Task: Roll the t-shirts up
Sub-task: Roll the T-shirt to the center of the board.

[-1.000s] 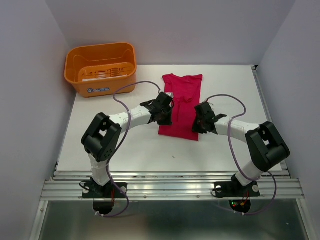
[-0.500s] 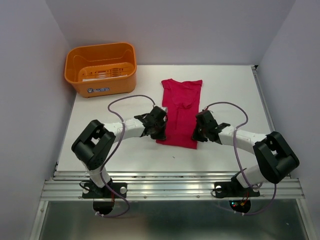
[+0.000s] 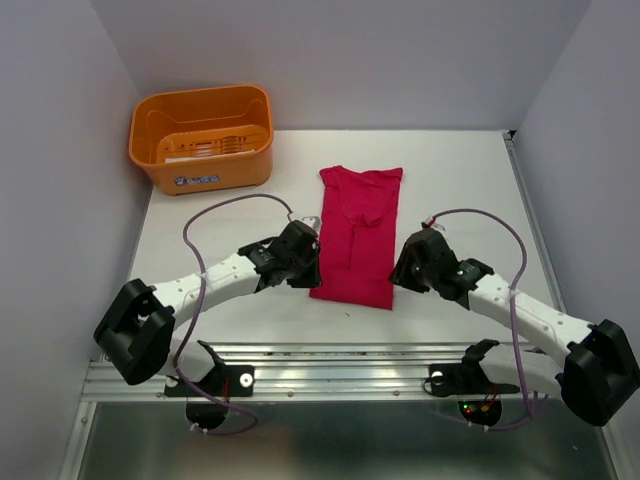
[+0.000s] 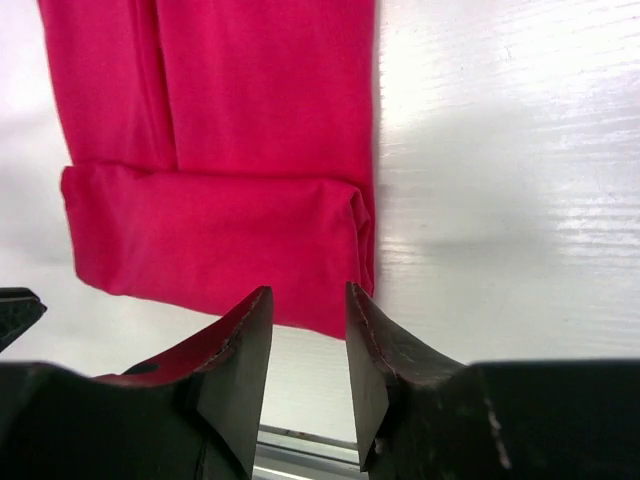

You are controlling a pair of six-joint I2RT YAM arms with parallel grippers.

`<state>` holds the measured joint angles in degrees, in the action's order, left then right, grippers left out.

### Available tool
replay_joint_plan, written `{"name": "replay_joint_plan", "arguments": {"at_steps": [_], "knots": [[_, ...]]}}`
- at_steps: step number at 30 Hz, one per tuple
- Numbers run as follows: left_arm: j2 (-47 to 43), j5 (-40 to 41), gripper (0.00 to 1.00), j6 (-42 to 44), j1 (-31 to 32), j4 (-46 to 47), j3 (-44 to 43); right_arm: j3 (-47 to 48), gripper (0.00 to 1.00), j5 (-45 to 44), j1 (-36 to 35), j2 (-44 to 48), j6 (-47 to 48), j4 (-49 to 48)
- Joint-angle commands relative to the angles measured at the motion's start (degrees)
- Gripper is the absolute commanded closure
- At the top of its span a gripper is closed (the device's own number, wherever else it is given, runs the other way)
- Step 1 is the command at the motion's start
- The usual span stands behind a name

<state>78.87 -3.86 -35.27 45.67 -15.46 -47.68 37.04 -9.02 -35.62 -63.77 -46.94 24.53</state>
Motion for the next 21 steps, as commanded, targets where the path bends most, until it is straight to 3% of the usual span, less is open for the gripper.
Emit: {"name": "replay_joint_plan", "arguments": {"at_steps": [1,2,5,12,21], "knots": [[-3.28,2.19,0.53,-1.91,-0.67,-0.02,1.88,-1.96,0.58,-0.31,-0.24,2.68,-2.89,1.93],[-3.55,1.84,0.46,-2.26,-1.02,0.95,2.59,-2.93,0.58,0.48,-0.24,3.12,-3.51,1.4],[-4.07,0.96,0.41,-2.7,-1.29,3.77,5.22,-7.67,0.57,4.44,-0.24,4.71,-5.7,-2.64],[-4.34,-0.98,0.51,-4.55,-1.9,9.22,11.38,-11.63,0.58,7.52,-0.24,6.55,-7.55,-5.64],[-1.27,-0.89,0.59,-4.46,-2.25,13.0,12.52,-12.69,0.63,10.49,-0.77,3.57,-6.94,-9.5]]}}
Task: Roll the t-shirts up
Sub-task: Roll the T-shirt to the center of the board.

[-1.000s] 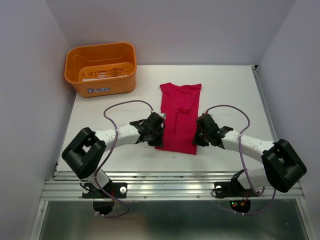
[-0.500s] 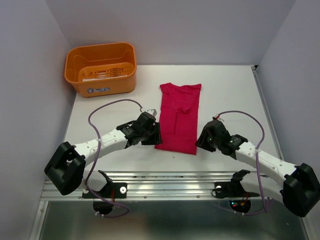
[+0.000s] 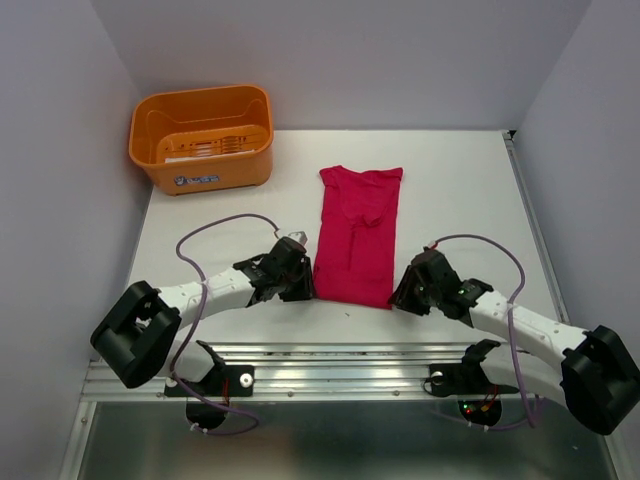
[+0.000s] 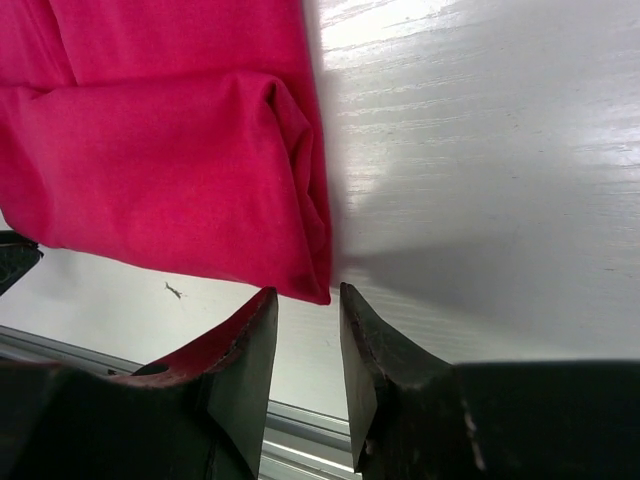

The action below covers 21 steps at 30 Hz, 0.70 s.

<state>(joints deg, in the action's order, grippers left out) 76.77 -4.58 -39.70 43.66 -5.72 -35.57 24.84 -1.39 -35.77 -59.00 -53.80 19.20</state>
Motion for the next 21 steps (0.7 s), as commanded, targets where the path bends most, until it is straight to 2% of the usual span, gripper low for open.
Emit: {"name": "replay_joint_plan", "arguments": {"at_steps": [1,9,12,13,15,18,21], "knots": [[1.01,-0.17,0.6,0.06,-0.33,3.34,0.5,-0.58,0.64,2.88,-0.62,-1.64,-0.08,-4.43],[2.5,-0.17,0.71,0.42,-0.77,4.22,0.59,-0.85,0.68,3.23,-1.15,-4.01,-0.34,-5.4],[2.59,-0.17,0.82,0.59,-0.86,4.48,0.68,-1.11,0.68,2.88,-1.67,-3.84,-0.6,-5.14],[2.68,-0.25,0.91,0.59,-0.86,4.49,0.68,-1.11,0.69,2.71,-1.67,-3.75,-0.78,-5.14],[2.68,-0.25,0.99,0.59,-0.94,4.49,0.59,-1.28,0.72,2.62,-1.67,-3.75,-0.78,-5.14],[2.68,-0.61,1.0,0.68,-0.94,4.4,0.5,-1.2,0.78,2.53,-1.67,-3.93,-1.04,-5.23],[1.98,-0.61,1.0,0.59,-0.94,4.14,0.42,-0.85,0.89,2.44,-1.67,-4.01,-1.13,-5.31]]}}
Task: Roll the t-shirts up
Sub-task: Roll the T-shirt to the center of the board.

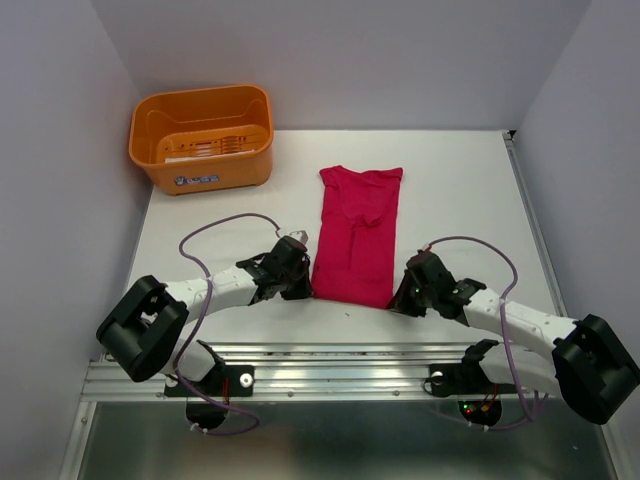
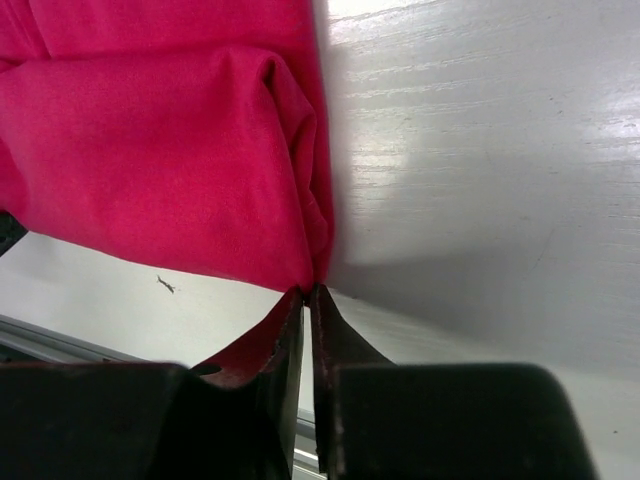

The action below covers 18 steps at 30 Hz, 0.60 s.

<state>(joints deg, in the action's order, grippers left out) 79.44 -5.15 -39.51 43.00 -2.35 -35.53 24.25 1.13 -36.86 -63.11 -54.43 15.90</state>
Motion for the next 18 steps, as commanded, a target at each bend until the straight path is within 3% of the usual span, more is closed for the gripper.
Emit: {"name": "replay_joint_plan", "arguments": {"at_steps": [1,2,4,18], "knots": [[-0.86,0.05,1.0,0.4,-0.29,0.42,0.29,0.0,0.92,-0.24,-0.58,0.09,-0.41,-1.93],[-1.39,0.05,1.0,0.31,-0.38,0.16,0.11,0.18,0.97,-0.59,-0.58,0.27,-0.41,-1.67],[-2.09,0.14,1.0,0.31,-0.46,-0.72,-0.15,1.06,0.99,-0.86,-0.58,0.62,-0.5,-0.44],[-5.61,-1.53,1.0,1.45,-3.1,-5.12,-6.04,9.14,0.99,-10.18,-0.58,3.17,1.43,7.04]]}}
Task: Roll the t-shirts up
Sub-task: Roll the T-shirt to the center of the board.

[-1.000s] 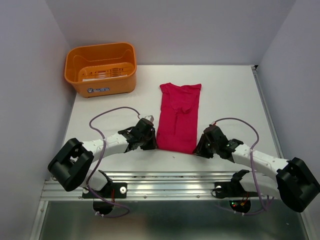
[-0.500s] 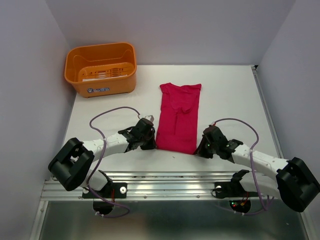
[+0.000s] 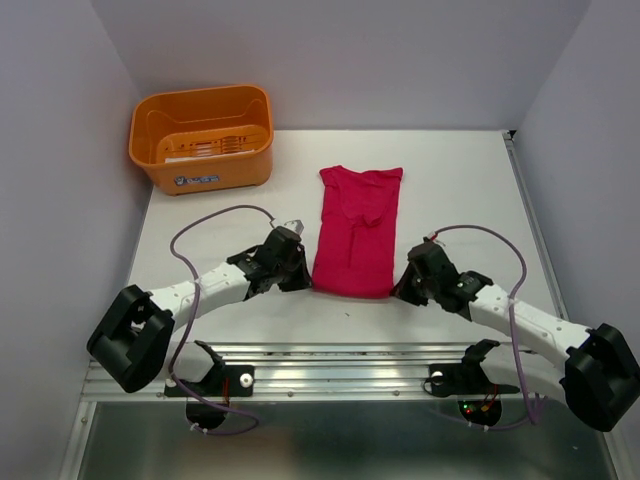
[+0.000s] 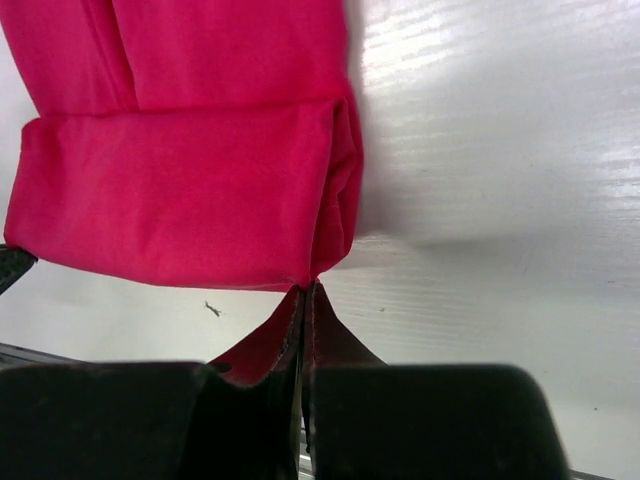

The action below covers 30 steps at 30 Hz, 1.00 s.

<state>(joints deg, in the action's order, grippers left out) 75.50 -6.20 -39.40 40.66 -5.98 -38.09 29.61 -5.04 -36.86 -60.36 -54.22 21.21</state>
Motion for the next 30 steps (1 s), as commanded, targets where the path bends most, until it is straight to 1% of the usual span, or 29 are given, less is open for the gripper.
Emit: {"name": "replay_joint_plan", "arguments": {"at_steps": [1,10,15,23,30], "knots": [[-1.5,-0.57,1.0,1.51,-0.94,-1.84,-3.92,4.32,0.99,-4.71,-0.58,0.07,1.57,1.81],[2.45,-1.27,1.0,3.62,-3.66,-4.65,-10.51,10.03,0.99,-8.67,-0.58,-4.41,3.94,2.26],[6.22,-1.71,1.0,5.2,-5.07,-5.97,-14.99,12.93,0.99,-10.86,-0.58,-6.96,5.0,2.26],[11.93,-1.8,1.0,6.7,-7.0,-5.54,-19.65,16.18,0.99,-14.82,-0.58,-11.27,5.35,1.29],[16.86,-1.71,1.0,8.28,-7.97,-5.97,-24.75,19.17,0.99,-16.14,-0.05,-15.84,6.75,0.5]]}}
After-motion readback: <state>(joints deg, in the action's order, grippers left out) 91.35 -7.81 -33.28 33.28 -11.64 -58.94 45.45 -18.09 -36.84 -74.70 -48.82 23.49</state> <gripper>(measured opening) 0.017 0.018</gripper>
